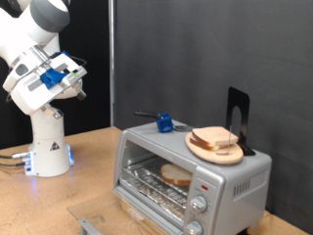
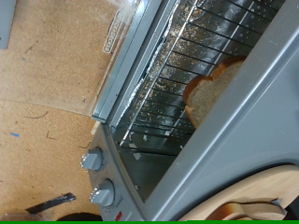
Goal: Make a piece of toast with the oven
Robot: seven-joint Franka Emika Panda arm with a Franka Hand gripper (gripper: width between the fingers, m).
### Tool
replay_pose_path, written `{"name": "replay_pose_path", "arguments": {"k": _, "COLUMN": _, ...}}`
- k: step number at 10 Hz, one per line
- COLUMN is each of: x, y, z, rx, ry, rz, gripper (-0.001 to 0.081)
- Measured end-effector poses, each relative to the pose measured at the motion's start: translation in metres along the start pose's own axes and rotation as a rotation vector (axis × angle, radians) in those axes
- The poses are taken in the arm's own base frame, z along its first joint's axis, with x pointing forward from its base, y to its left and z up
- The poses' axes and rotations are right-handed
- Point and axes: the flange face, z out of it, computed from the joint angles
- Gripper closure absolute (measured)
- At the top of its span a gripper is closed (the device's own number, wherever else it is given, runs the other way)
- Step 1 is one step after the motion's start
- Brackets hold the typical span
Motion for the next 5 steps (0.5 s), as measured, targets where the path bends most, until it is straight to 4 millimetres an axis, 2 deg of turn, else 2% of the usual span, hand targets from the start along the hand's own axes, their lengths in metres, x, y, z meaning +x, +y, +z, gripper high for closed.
{"name": "replay_pose_path", "arguments": {"k": 2, "x": -0.011, "y": -0.008, "z": -0.003, "rx": 0.064, "ry": -0.199, "rz": 0.037, "gripper": -0.0002}}
{"name": "replay_pose_path", "arguments": {"k": 3, "x": -0.008, "y": -0.005, "z": -0.010, "rx": 0.077, "ry": -0.259, "rz": 0.089, "gripper": -0.0002}}
{"name": "replay_pose_path", "arguments": {"k": 5, "x": 0.010, "y": 0.024, "z": -0.005, "rx": 0.056, "ry": -0.241, "rz": 0.203, "gripper": -0.0002}}
